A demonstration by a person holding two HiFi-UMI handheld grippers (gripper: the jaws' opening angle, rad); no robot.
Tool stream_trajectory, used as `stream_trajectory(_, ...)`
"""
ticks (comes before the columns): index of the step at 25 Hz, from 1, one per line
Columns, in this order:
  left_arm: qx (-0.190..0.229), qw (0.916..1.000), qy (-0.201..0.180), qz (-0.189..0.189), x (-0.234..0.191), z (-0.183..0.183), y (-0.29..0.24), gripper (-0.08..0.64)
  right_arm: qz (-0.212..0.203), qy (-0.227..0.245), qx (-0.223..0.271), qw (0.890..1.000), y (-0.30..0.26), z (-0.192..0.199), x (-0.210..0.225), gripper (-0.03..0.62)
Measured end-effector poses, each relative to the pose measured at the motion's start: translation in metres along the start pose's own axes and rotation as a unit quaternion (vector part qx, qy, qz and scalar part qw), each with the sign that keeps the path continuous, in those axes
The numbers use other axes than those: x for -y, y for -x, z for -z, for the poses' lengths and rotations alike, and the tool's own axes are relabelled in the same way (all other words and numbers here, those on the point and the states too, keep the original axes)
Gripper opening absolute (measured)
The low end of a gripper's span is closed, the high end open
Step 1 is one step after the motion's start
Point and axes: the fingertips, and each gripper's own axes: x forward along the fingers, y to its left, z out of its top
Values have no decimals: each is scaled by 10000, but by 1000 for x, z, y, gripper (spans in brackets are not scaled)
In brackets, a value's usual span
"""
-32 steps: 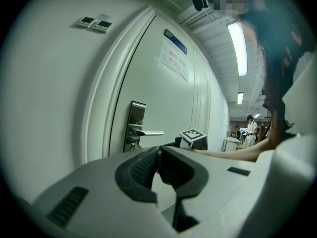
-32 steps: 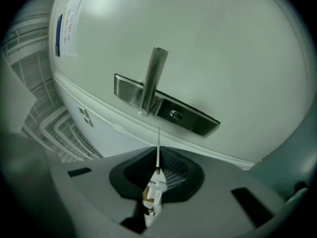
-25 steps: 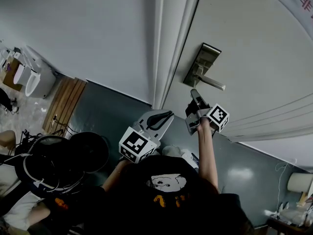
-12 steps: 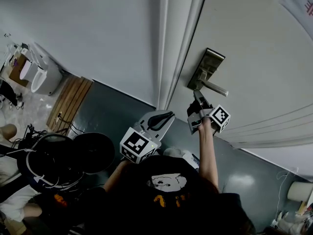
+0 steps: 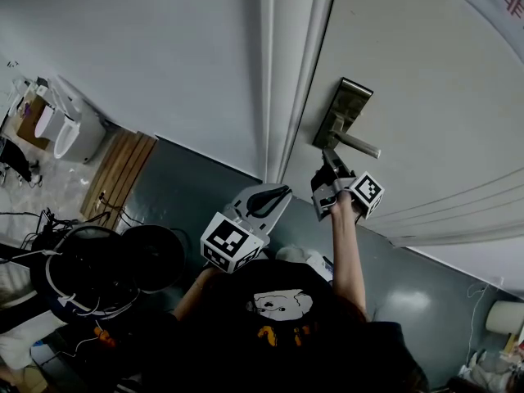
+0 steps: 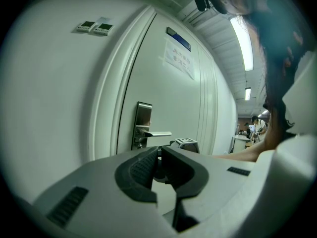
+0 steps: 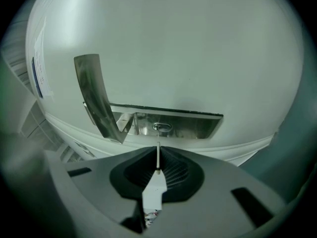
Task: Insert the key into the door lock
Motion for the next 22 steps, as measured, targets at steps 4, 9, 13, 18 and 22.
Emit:
stream_trajectory(4, -9, 10000, -15, -5, 3, 0, -2, 26, -82, -117, -139, 9998, -1, -2, -2, 20)
stream_trajectory(9, -18, 10000, -16, 8, 5, 1, -6, 26, -156, -311, -207, 9992, -2, -2, 0, 20)
stream_trajectory(13, -42, 10000, -33, 2, 8, 2, -11, 26, -204, -431, -175, 9987, -5, -6, 1, 20)
stream_trajectory(18, -63, 10000, -33, -57, 6, 4, -16, 26, -262, -444, -234, 9984, -11, -9, 3, 20)
stream_trajectory(22, -68, 9999, -54, -99, 6, 3, -21, 26, -306, -548, -222, 9978, -13, -11, 6, 20)
